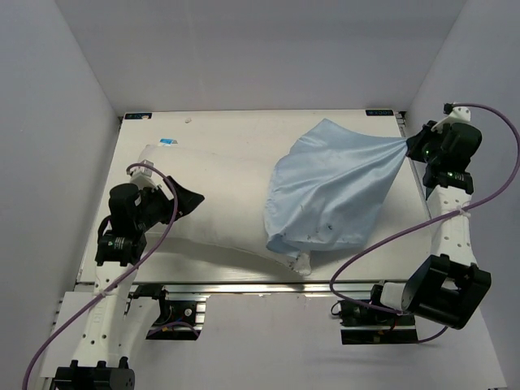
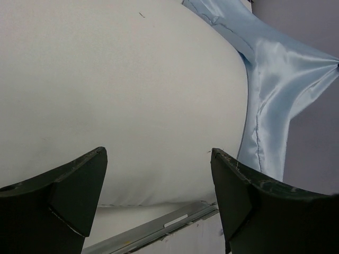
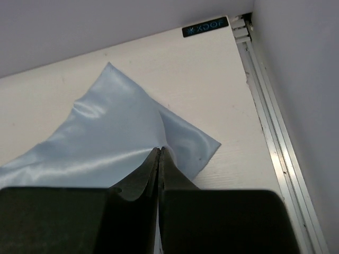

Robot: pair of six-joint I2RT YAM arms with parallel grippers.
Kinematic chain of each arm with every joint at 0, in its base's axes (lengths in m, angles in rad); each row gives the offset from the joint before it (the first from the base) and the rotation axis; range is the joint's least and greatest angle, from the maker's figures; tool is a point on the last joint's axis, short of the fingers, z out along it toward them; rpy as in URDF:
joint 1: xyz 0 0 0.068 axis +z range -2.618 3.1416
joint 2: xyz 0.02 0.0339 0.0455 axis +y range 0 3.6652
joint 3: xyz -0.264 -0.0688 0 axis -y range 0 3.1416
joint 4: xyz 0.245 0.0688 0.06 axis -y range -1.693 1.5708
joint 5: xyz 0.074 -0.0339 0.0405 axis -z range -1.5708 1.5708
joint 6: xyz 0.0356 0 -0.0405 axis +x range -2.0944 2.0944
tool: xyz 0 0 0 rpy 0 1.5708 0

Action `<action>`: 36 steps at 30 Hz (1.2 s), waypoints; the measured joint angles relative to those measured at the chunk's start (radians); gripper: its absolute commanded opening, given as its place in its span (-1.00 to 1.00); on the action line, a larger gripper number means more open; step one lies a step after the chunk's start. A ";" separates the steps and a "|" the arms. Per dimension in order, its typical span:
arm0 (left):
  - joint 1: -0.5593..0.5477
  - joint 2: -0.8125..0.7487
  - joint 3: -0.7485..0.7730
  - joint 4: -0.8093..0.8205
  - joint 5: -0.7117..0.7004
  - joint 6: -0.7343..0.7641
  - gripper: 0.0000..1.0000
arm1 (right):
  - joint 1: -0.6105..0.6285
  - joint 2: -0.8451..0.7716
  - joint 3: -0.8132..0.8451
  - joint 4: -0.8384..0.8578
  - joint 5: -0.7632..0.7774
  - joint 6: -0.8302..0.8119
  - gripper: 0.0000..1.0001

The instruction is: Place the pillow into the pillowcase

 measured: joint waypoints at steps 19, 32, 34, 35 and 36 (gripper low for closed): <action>-0.125 0.031 0.035 0.019 0.090 -0.020 0.67 | 0.154 -0.030 0.095 -0.209 -0.554 -0.557 0.79; -0.261 0.039 0.057 -0.027 -0.037 -0.043 0.63 | 0.839 -0.294 -0.100 -0.412 -0.536 -0.894 0.79; -0.261 0.024 0.060 -0.041 -0.048 -0.048 0.63 | 0.875 -0.295 -0.126 -0.419 -0.503 -0.899 0.76; -0.262 0.018 0.061 -0.049 -0.051 -0.049 0.63 | 0.895 -0.293 -0.142 -0.424 -0.483 -0.902 0.75; -0.262 0.011 0.063 -0.057 -0.055 -0.050 0.63 | 0.915 -0.290 -0.152 -0.428 -0.469 -0.903 0.73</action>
